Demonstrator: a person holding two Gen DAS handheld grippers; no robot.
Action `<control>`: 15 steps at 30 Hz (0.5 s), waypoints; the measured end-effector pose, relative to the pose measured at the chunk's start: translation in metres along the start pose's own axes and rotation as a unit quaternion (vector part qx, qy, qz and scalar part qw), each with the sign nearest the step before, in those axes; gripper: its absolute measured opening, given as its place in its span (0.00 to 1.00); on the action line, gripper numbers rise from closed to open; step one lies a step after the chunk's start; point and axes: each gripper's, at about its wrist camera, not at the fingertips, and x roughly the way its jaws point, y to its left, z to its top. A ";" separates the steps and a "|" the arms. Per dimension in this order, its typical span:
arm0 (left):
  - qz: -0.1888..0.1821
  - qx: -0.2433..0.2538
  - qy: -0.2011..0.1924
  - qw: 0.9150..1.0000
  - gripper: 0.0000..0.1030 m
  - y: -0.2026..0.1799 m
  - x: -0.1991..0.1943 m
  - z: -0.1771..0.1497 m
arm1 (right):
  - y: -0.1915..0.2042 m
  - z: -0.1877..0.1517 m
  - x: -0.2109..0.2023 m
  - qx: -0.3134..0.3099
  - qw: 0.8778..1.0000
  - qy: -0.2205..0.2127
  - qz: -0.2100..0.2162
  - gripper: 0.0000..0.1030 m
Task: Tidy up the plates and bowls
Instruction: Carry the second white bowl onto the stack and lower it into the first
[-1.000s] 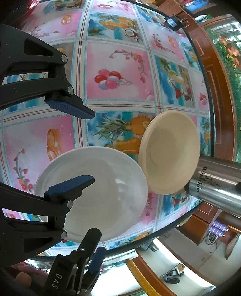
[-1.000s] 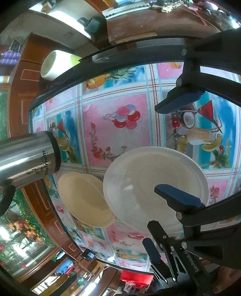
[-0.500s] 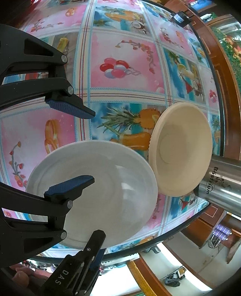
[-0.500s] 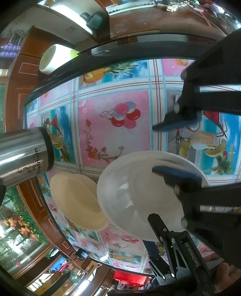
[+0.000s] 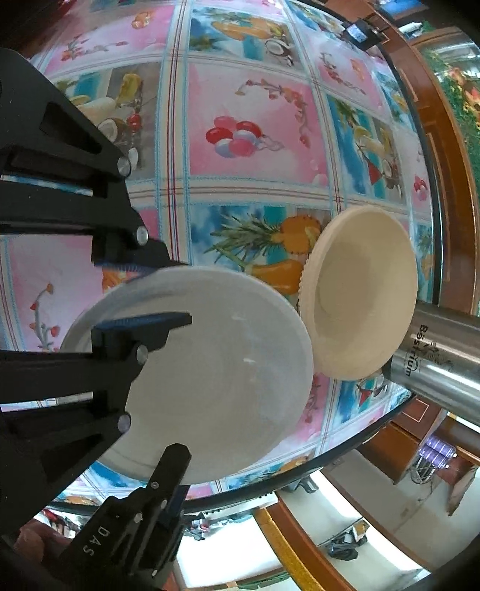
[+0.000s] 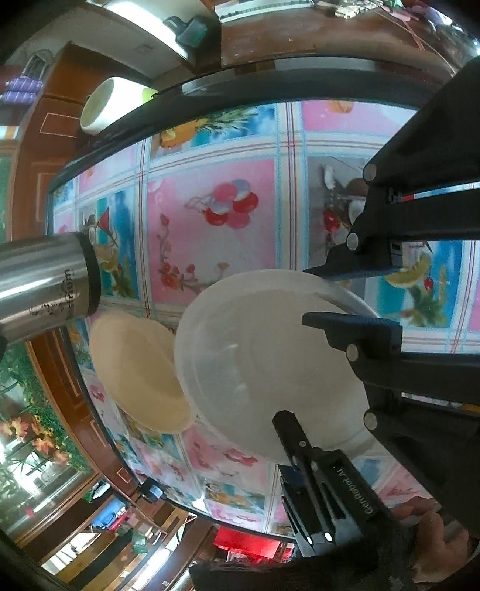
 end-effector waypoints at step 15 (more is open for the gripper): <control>-0.055 -0.032 0.023 0.998 0.10 0.032 -0.014 -0.022 | 0.018 -0.025 -0.008 0.003 1.000 0.007 0.020 0.16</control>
